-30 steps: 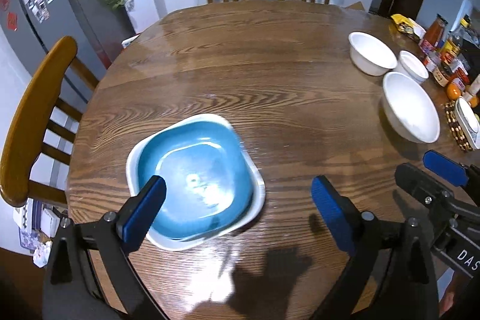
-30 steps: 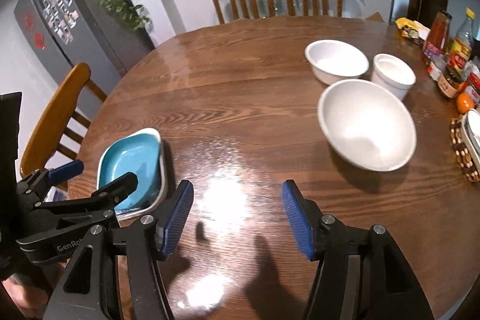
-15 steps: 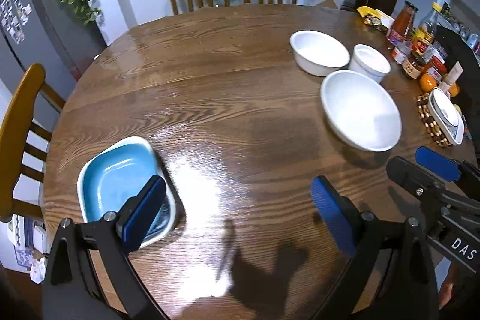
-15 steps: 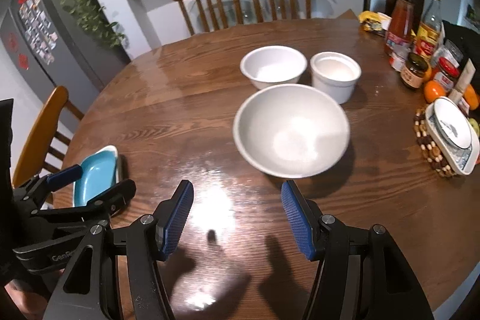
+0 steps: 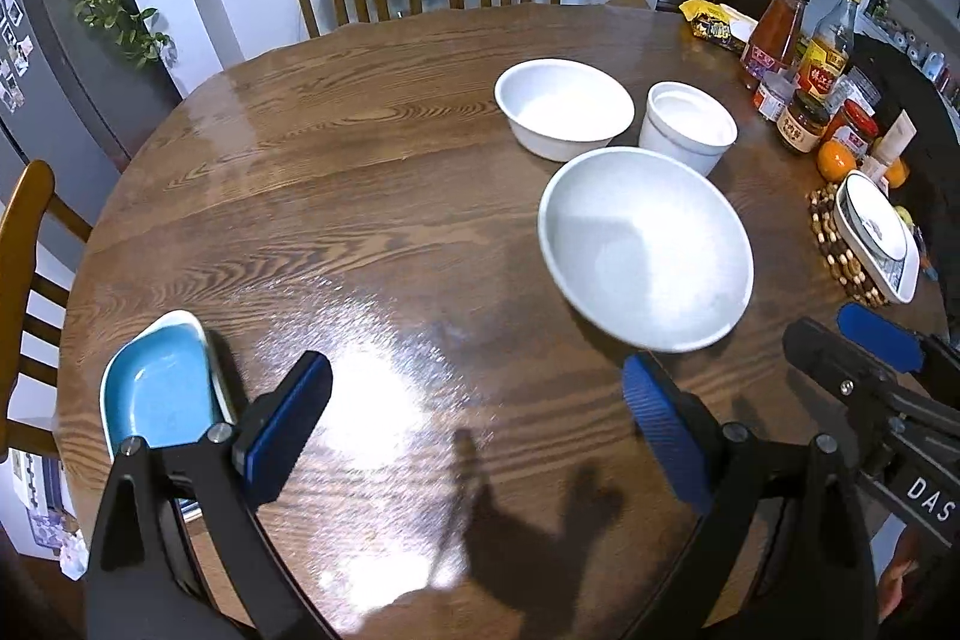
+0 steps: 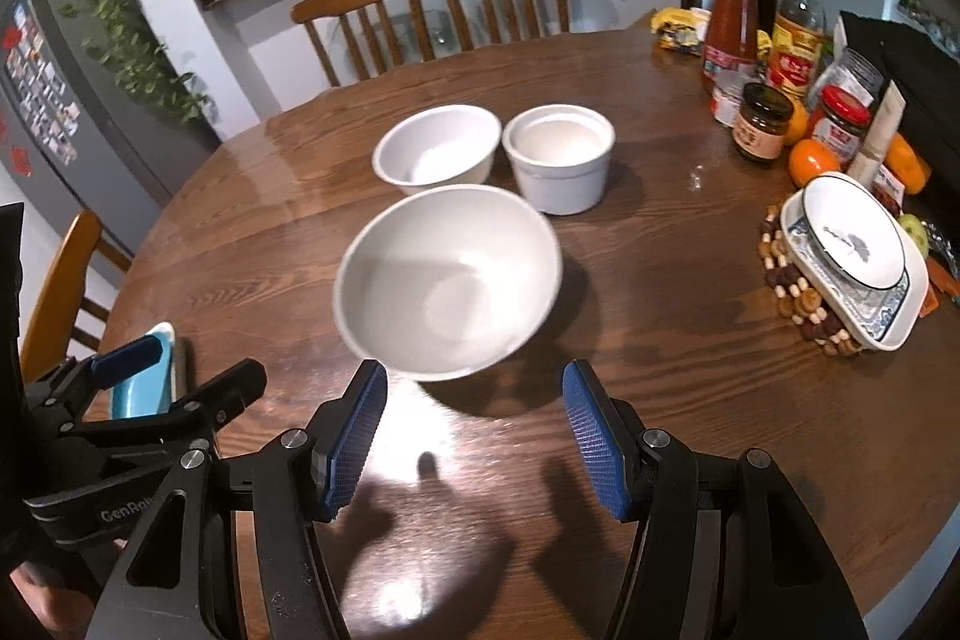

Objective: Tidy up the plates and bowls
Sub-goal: 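Grasp the large white bowl rim with both tools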

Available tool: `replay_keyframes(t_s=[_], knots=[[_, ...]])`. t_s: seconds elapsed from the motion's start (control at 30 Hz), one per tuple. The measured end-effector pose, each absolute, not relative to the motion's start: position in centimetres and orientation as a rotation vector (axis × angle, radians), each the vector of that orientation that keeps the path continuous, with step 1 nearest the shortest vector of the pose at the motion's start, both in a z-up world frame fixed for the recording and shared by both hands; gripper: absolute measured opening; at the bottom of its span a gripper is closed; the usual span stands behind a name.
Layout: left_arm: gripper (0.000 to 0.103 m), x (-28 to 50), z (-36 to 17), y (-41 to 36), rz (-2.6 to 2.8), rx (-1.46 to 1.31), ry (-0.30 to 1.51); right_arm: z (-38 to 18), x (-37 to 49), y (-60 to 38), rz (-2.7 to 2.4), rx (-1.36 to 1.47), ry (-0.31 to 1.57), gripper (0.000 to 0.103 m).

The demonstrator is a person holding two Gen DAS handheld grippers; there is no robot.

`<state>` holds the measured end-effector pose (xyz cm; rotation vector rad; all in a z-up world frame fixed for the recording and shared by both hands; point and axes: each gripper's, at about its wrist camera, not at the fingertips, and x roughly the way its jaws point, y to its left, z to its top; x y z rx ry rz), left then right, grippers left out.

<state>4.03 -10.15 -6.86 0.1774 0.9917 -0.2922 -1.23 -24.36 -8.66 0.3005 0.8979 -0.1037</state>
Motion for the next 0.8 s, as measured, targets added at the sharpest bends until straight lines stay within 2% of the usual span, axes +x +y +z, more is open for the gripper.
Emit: replay_keyframes(t_s=[0.43,0.57,0.73,0.8], knots=[[0.094,6.8,-8.7,-14.1,-0.263,0.183,1.011,-10.6,1.7,-27.1,-0.096,0.316,0.924,0.062],[0.074,7.8,-9.9,-15.0,-0.264,0.183,1.041,-11.5,3.1,-27.6,-0.095,0.319,0.937,0.062],[0.060,8.3,-10.8,-15.4,-0.273,0.182,1.064,-12.3,3.9,-27.6,-0.076,0.321,0.955,0.062],[0.050,8.4,-11.0,-15.7,-0.281,0.182,1.072,-12.4,4.0,-27.6,-0.074,0.317,0.959,0.055]])
